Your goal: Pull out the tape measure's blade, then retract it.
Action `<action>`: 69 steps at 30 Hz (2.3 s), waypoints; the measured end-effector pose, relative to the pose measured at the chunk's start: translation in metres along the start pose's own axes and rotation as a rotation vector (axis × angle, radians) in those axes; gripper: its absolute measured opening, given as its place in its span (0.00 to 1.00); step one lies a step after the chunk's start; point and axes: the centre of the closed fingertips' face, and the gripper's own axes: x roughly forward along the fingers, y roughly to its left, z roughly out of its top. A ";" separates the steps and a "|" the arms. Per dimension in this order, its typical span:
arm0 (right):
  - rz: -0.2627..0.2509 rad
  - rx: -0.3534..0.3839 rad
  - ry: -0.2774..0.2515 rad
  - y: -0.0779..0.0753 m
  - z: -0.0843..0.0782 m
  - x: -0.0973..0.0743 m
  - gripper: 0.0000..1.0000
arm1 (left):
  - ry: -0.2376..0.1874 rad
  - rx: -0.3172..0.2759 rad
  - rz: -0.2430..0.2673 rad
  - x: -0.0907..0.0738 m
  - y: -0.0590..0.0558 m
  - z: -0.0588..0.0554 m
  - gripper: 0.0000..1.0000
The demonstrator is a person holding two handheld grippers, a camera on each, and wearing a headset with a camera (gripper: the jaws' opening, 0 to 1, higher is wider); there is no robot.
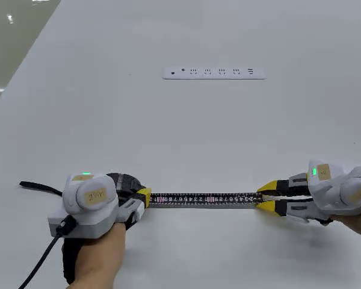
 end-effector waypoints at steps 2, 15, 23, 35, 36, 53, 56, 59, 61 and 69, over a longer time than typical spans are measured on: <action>0.000 -0.004 0.000 0.000 0.001 0.000 0.11 | 0.006 -0.001 -0.004 0.000 0.000 0.000 0.61; 0.000 -0.011 -0.001 0.000 0.005 -0.001 0.11 | 0.015 -0.009 -0.013 0.000 0.001 -0.001 0.61; 0.006 -0.012 0.000 0.001 0.007 0.002 0.11 | 0.022 -0.017 -0.022 -0.001 0.001 0.000 0.61; 0.009 -0.011 -0.011 0.000 0.011 0.004 0.11 | 0.023 -0.035 -0.039 -0.002 0.002 0.000 0.61; 0.010 -0.012 -0.012 0.001 0.012 0.005 0.11 | 0.024 -0.037 -0.039 -0.001 0.002 0.000 0.61; 0.019 -0.016 -0.037 0.004 0.022 0.017 0.11 | 0.037 -0.055 -0.048 -0.002 0.002 -0.002 0.61; 0.023 -0.014 -0.042 0.006 0.024 0.019 0.11 | 0.039 -0.057 -0.050 -0.002 0.001 -0.002 0.61; 0.026 -0.011 -0.045 0.007 0.027 0.021 0.11 | 0.038 -0.058 -0.052 -0.002 0.001 -0.002 0.61; 0.030 -0.010 -0.048 0.009 0.030 0.024 0.11 | 0.039 -0.060 -0.054 -0.002 0.002 -0.001 0.61; 0.037 -0.013 -0.050 0.014 0.036 0.033 0.11 | 0.040 -0.065 -0.059 -0.002 0.002 -0.001 0.61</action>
